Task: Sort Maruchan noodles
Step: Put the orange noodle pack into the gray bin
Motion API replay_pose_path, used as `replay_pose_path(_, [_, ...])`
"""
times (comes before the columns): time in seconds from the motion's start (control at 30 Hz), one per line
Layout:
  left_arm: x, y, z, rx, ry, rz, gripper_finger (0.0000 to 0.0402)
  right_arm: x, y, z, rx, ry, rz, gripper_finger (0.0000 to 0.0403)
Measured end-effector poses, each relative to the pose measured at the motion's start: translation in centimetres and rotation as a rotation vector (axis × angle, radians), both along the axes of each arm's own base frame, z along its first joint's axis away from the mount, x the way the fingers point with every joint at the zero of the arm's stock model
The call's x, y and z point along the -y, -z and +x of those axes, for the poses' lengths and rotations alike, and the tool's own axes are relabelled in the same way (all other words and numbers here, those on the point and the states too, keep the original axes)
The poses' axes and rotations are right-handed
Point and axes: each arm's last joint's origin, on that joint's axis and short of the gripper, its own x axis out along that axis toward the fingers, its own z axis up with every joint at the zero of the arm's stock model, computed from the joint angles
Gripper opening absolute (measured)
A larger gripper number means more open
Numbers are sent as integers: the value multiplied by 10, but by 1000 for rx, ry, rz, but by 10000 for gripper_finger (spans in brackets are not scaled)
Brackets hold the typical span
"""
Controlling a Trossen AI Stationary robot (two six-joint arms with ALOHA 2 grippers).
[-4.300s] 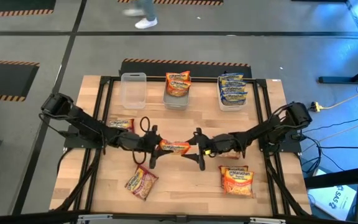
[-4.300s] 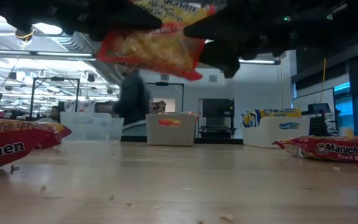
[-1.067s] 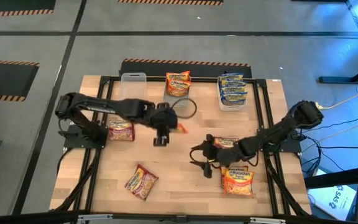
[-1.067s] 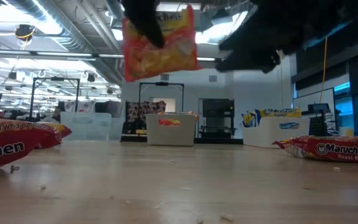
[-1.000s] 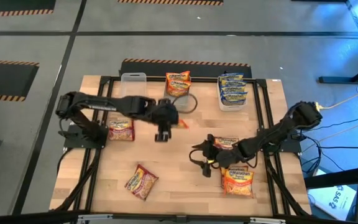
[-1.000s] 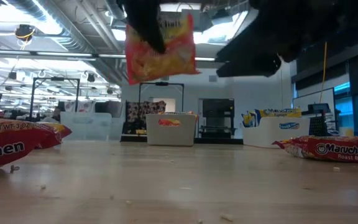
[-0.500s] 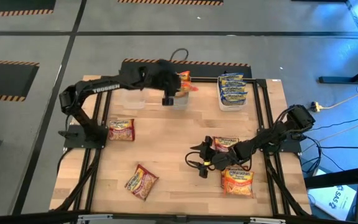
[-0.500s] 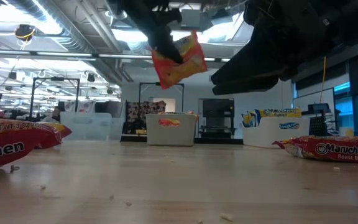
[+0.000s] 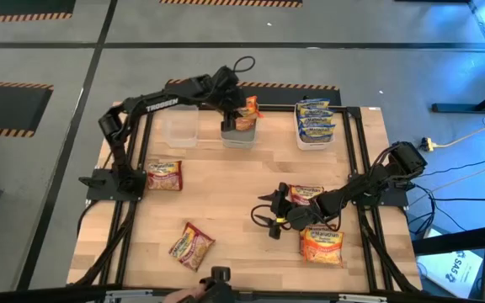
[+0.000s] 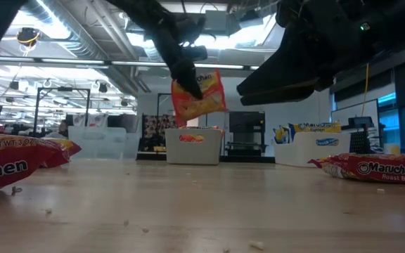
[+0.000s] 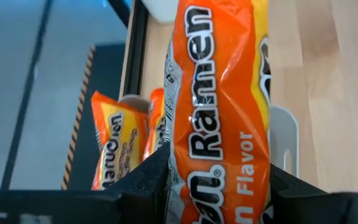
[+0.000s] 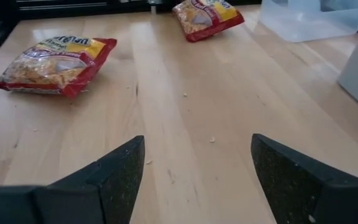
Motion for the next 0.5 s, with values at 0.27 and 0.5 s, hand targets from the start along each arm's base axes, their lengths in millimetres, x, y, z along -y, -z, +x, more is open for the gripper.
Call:
replay_pose_path(0.27, [-15,-5,25,-57,36,-112,126,1,0,0,0,16,-12,279])
replay_pose_path(0.5, [-22,16,26,-143,10,-122,126,-1,7,2,-17,1,-9,279])
